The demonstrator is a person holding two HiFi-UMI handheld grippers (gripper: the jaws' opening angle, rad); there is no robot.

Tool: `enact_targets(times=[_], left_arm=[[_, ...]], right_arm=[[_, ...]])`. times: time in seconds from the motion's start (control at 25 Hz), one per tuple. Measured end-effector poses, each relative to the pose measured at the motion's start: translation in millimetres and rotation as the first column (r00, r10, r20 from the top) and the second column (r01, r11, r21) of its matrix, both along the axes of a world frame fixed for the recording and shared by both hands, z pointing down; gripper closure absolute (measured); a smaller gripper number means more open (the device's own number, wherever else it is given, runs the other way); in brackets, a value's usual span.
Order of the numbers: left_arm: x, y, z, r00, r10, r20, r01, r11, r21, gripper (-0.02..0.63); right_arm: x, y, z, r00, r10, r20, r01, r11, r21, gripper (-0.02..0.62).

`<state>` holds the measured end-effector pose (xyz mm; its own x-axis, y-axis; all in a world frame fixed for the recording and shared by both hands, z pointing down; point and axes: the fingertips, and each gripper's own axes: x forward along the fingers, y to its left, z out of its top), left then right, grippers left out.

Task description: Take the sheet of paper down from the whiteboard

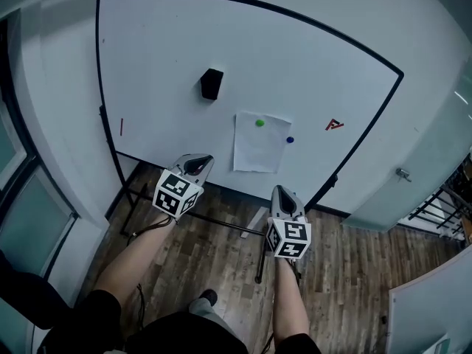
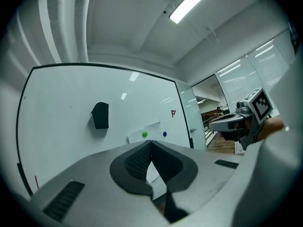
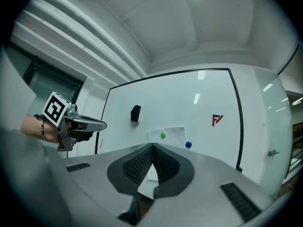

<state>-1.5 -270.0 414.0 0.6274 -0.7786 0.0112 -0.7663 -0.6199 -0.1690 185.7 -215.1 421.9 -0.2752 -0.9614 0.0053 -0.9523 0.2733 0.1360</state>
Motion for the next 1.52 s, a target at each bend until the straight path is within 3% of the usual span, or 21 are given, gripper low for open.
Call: enact_targets(times=[0.36,0.76,0.8,0.92,1.52], left_arm=[[13.9,-104.1,-3.0,1.000,-0.019,0.014,0.019,1.000,-0.003,0.584],[28.7,-170.3,6.9,1.000,0.011,-0.002,-0.011,1.000,-0.029,0.583],[30.2,-176.3,7.4,1.000,0.018,-0.008,-0.018,0.999,-0.033,0.578],[37.6,-193.7,9.1,0.998,0.051,-0.026,-0.052,0.997,-0.054,0.454],[77.1,-244.0,9.9,0.970,0.244,-0.015,-0.244,0.966,-0.087,0.454]], right_arm=[[3.1,-108.3,-5.1,0.999,-0.042,0.012,0.042,0.999,-0.001,0.572],[4.3,-172.5,1.2,0.998,-0.062,0.019,0.062,0.998,-0.012,0.572],[3.5,-176.9,2.2,0.998,-0.061,0.018,0.062,0.998,-0.015,0.572],[2.8,-189.5,4.5,0.999,-0.051,0.016,0.051,0.998,-0.023,0.572],[5.3,-231.8,3.6,0.998,0.053,0.039,-0.052,0.998,-0.029,0.572]])
